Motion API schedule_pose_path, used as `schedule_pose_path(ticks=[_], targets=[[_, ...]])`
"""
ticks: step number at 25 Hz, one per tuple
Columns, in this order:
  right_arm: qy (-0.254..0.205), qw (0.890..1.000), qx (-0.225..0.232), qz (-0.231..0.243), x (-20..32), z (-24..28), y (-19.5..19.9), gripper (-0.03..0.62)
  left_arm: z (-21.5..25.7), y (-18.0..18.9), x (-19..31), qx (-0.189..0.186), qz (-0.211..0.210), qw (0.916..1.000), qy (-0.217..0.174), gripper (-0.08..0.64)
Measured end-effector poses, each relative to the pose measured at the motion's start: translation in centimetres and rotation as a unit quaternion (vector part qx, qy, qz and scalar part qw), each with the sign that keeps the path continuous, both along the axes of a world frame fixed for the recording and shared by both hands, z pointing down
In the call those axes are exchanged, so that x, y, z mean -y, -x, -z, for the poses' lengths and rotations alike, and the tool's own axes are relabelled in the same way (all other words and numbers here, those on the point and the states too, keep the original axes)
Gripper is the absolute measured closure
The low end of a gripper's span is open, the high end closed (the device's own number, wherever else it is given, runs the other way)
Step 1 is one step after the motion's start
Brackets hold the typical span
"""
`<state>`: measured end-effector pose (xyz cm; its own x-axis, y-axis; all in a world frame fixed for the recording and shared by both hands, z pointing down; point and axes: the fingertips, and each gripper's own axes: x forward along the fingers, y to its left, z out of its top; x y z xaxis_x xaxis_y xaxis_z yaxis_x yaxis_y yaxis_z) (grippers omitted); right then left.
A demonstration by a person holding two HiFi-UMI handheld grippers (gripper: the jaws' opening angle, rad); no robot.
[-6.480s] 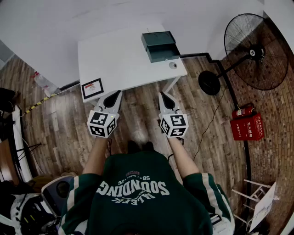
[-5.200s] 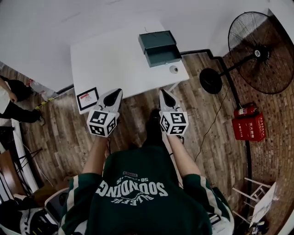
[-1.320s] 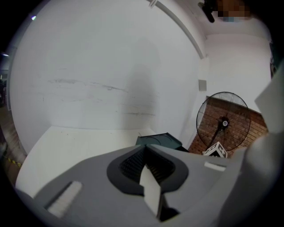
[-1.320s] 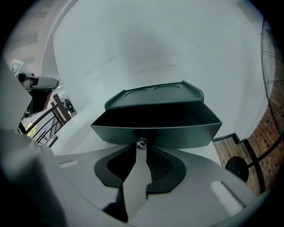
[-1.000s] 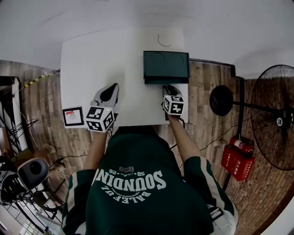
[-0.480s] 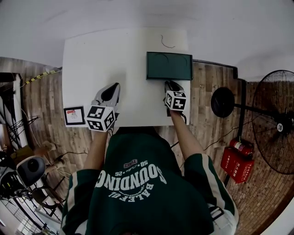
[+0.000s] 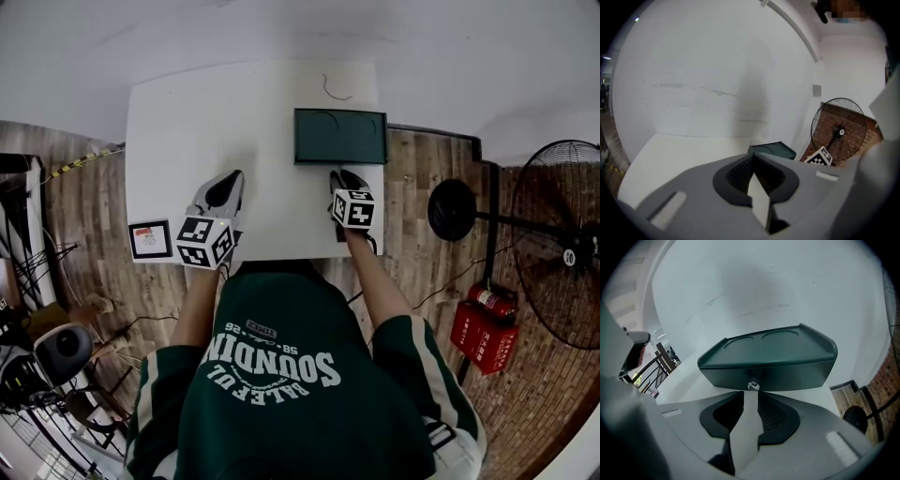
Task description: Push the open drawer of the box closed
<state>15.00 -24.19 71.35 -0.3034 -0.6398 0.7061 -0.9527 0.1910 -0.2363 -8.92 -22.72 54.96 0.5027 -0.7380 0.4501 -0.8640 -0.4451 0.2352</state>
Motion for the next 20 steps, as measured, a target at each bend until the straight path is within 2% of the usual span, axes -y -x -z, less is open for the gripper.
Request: schedule_pose_path(ticks=[7, 9, 10, 15, 20], targets=[[-0.026, 1.0, -0.003, 0.007, -1.7, 1.8, -0.2, 0.524, 0.9, -0.1, -0.2, -0.002, 0.002, 0.9999, -0.016, 0.508], [-0.042, 0.999, 0.0, 0.018, -1.9, 3.3, 0.1, 0.592, 1.3, 0.0, -0.3, -0.002, 0.003, 0.9998, -0.022, 0.508], [-0.051, 0.998, 0.002, 0.023, -2.0, 4.2, 0.2, 0.591, 1.6, 0.1, -0.4, -0.002, 0.003, 0.9997, -0.026, 0.508], [-0.123, 0.991, 0.008, 0.052, -1.8, 10.2, 1.6, 0.591, 3.1, 0.0, -0.8, -0.003, 0.004, 0.9989, -0.046, 0.508], [-0.202, 0.976, 0.031, 0.073, -0.9, 18.0, 3.6, 0.591, 4.7, -0.2, -0.5, -0.003, 0.002, 0.9976, -0.069, 0.508]])
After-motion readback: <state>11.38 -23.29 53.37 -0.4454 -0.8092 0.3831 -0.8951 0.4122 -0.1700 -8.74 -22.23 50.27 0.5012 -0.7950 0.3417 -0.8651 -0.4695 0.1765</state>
